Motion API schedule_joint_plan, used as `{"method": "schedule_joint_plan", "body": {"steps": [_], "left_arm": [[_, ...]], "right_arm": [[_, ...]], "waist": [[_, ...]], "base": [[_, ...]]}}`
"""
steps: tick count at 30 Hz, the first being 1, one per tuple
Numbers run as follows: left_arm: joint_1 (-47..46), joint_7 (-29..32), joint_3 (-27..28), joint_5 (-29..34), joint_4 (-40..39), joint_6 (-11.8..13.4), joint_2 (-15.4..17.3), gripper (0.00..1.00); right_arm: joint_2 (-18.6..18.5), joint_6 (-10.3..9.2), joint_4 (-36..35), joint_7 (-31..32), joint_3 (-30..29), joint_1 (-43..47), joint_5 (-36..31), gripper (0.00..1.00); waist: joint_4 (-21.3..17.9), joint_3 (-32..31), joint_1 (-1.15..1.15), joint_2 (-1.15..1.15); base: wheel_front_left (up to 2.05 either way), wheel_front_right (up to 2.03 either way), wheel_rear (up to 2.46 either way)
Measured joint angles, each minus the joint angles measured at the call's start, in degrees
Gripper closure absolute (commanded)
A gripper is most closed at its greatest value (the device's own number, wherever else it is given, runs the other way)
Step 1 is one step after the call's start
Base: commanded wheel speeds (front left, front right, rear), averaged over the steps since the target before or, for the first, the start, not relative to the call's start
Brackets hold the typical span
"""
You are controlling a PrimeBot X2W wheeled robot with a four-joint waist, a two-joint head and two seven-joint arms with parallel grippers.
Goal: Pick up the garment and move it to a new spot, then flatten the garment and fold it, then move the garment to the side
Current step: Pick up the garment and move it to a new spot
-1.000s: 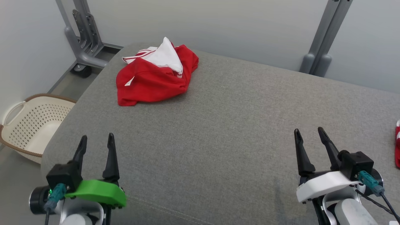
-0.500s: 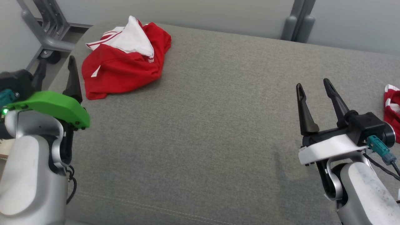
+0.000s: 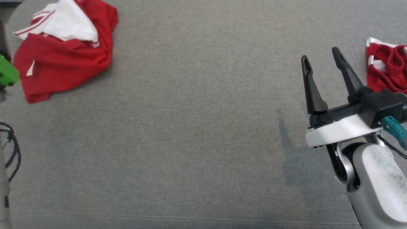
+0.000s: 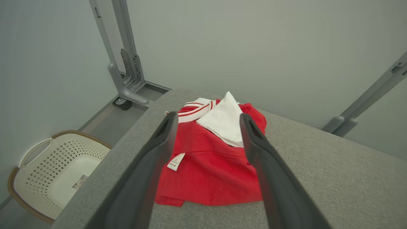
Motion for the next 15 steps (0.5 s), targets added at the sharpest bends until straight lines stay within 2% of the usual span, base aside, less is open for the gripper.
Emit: {"method": "schedule_joint_plan", "body": {"steps": [5,15], "left_arm": [[-3.7,2.8,0.8,-0.4,1.4,0.0,2.2,0.0],[-9.0,5.6,0.4,-0.3,5.1,0.1,3.1,0.0]], "right_arm": [[-0.5,0.08,-1.5,0.5,0.0,-1.8,-0.4,0.0],[-1.0,0.08,-3.1,0.9,-0.6,-5.3,-1.4,0.0]], "waist": [[-2.6,4.1,0.0,0.0],[-5.6,12.4,0.01,0.0]], "base": [[0.0,0.0,0.0],[0.0,0.0,0.0]]}}
